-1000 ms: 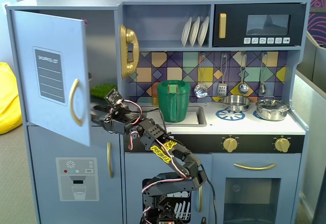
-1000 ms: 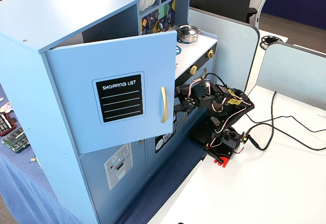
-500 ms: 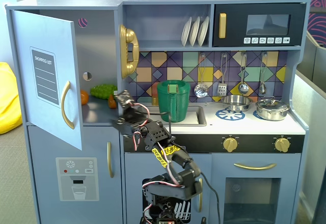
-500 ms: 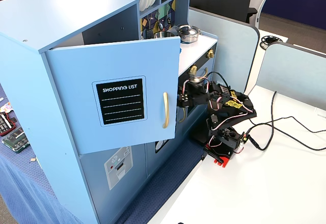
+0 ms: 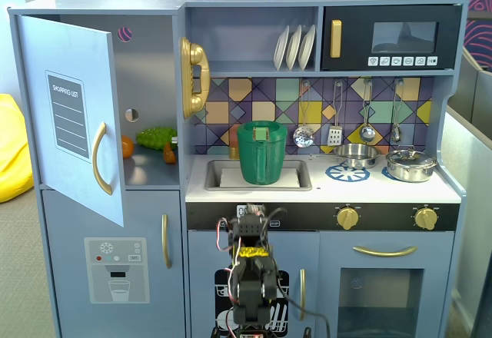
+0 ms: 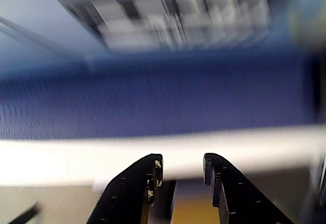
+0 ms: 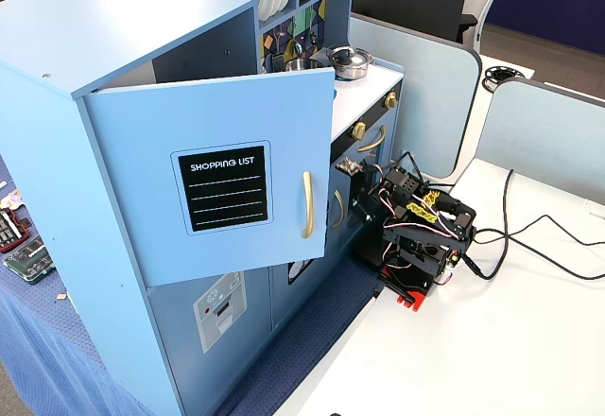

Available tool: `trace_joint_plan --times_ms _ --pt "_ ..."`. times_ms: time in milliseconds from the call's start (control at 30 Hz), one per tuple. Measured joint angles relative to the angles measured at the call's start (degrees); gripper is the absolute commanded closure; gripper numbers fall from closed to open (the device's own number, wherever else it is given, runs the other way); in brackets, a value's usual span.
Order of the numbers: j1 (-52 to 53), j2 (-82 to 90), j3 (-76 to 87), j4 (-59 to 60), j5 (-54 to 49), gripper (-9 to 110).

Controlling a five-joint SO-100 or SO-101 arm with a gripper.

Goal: Open the left cabinet door

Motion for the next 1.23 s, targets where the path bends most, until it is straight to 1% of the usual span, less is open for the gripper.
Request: trace_joint_plan --times_ms 100,200,500,567,700,767,900,1233 --pt "1.3 4.2 5.2 2.3 3.1 101" --pt "3.8 7.8 7.3 2.9 3.1 101" --pt "5.2 10.5 7.5 4.3 4.7 101" --pt "5.3 10.5 7.4 4.5 3.9 101" --pt "5.3 10.5 7.4 5.5 -2.3 101" --pt "4.7 10.5 7.4 5.9 -3.8 101" --pt "1.4 10.5 7.4 6.1 -4.7 101" --pt "0.5 10.5 7.4 6.1 -4.2 100"
